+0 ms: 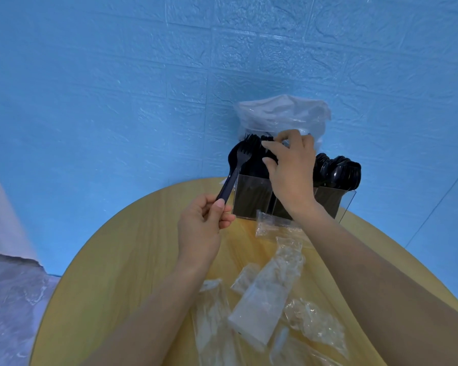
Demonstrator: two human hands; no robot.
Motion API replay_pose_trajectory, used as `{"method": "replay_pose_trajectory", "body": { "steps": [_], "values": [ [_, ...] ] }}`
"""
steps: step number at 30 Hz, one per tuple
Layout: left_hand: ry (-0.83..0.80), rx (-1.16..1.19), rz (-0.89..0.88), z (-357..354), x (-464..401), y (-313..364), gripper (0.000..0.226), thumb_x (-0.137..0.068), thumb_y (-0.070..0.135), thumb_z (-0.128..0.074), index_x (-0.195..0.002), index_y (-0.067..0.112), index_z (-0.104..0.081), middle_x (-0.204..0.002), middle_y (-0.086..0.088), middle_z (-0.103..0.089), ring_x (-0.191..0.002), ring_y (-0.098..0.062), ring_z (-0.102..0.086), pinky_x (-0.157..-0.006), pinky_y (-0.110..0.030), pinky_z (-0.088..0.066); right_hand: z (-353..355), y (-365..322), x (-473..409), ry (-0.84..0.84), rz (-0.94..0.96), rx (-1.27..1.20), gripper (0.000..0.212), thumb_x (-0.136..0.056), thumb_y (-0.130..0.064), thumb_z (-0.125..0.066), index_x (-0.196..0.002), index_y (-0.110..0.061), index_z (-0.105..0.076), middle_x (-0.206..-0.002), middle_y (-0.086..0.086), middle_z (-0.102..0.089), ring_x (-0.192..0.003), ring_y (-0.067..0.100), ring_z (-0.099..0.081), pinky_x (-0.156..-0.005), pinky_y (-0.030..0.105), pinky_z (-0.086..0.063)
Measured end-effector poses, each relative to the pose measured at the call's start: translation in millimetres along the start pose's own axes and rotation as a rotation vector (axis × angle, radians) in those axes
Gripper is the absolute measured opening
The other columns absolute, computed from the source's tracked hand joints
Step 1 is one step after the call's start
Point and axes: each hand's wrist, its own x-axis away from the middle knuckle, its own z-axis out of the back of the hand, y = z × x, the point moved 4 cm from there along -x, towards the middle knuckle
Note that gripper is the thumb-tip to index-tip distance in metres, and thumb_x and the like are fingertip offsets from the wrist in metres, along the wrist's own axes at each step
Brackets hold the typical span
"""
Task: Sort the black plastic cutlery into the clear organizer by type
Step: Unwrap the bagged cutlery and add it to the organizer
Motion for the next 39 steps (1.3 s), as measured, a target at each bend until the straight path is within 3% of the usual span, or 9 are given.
{"method": "replay_pose_trajectory", "body": {
  "steps": [4,7,11,17,21,26,30,35,39],
  "values": [
    [-0.021,0.031,-0.012,-2,2,4,0.011,-0.095,0.008,-0.051,-0.099,0.006,-0.061,-0.078,-0.003,-0.068,-0.062,-0.004,-0.064,-0.061,-0.015,-0.052,9,-11,8,-0.016,-0.076,-0.231,0.029,-0.094,-0.016,-0.054,-0.120,-0.008,-0.063,-0.106,0.009,-0.057,-0.094,0.025,-0.051,-0.082,0.026,-0.034],
    [-0.075,0.049,-0.032,-7,6,11,0.010,-0.094,0.007,-0.052,-0.094,0.011,-0.061,-0.076,-0.001,-0.069,-0.062,-0.004,-0.065,-0.060,-0.015,-0.052,15,-15,17,-0.116,-0.301,-0.545,0.025,-0.097,-0.025,-0.052,-0.115,-0.011,-0.062,-0.088,-0.004,-0.058,-0.073,0.002,-0.050,-0.069,0.008,-0.036],
    [-0.156,0.046,-0.068,-18,15,17,0.011,-0.092,0.005,-0.054,-0.091,0.014,-0.062,-0.072,0.002,-0.069,-0.060,-0.005,-0.065,-0.057,-0.015,-0.050,31,-3,26,-0.045,-0.437,-0.664,0.017,-0.094,-0.022,-0.057,-0.078,-0.025,-0.061,-0.068,-0.007,-0.063,-0.059,0.001,-0.054,-0.065,0.027,-0.049],
    [-0.159,0.107,-0.048,-31,24,25,0.013,-0.092,0.007,-0.055,-0.087,0.014,-0.065,-0.070,0.001,-0.071,-0.062,-0.006,-0.066,-0.059,-0.015,-0.052,60,24,37,0.075,-0.586,-0.689,0.023,-0.089,-0.013,-0.062,-0.069,-0.023,-0.059,-0.058,-0.010,-0.057,-0.055,0.004,-0.060,-0.065,0.029,-0.055],
    [-0.170,0.100,-0.039,-43,25,29,0.016,-0.091,0.005,-0.057,-0.085,0.017,-0.065,-0.065,0.000,-0.069,-0.062,-0.008,-0.065,-0.059,-0.016,-0.053,77,35,38,0.101,-0.606,-0.822,0.026,-0.086,0.005,-0.053,-0.088,-0.020,-0.061,-0.065,-0.018,-0.061,-0.050,0.004,-0.054,-0.056,0.020,-0.047],
    [-0.185,0.103,-0.001,-54,28,28,0.018,-0.091,0.005,-0.057,-0.082,0.019,-0.065,-0.066,0.002,-0.070,-0.058,-0.005,-0.062,-0.058,-0.015,-0.052,91,42,37,0.003,-0.551,-1.039,0.030,-0.089,0.008,-0.052,-0.108,-0.014,-0.059,-0.089,0.003,-0.067,-0.051,0.005,-0.050,-0.052,0.016,-0.042],
    [-0.131,0.135,0.020,-58,25,23,0.017,-0.092,0.006,-0.056,-0.083,0.016,-0.066,-0.069,0.000,-0.070,-0.062,-0.006,-0.065,-0.059,-0.015,-0.052,95,56,37,0.045,-0.557,-1.061,0.014,-0.087,0.000,-0.062,-0.098,-0.009,-0.062,-0.066,-0.010,-0.064,-0.054,0.004,-0.056,-0.058,0.017,-0.048],
    [-0.084,0.148,0.026,-55,23,14,0.011,-0.092,0.006,-0.056,-0.090,0.011,-0.066,-0.074,-0.002,-0.070,-0.062,-0.004,-0.064,-0.060,-0.013,-0.051,112,79,26,0.292,-0.611,-0.956,0.017,-0.085,-0.006,-0.068,-0.085,-0.013,-0.053,-0.069,-0.008,-0.054,-0.045,0.006,-0.051,-0.054,0.023,-0.046],
    [-0.089,0.155,0.010,-52,24,11,0.010,-0.091,0.006,-0.057,-0.092,0.009,-0.066,-0.074,-0.002,-0.071,-0.062,-0.005,-0.064,-0.060,-0.014,-0.052,112,75,14,0.313,-0.503,-0.767,0.027,-0.083,-0.010,-0.071,-0.082,-0.019,-0.045,-0.076,-0.009,-0.050,-0.046,0.011,-0.051,-0.051,0.021,-0.044]
  ]
}}
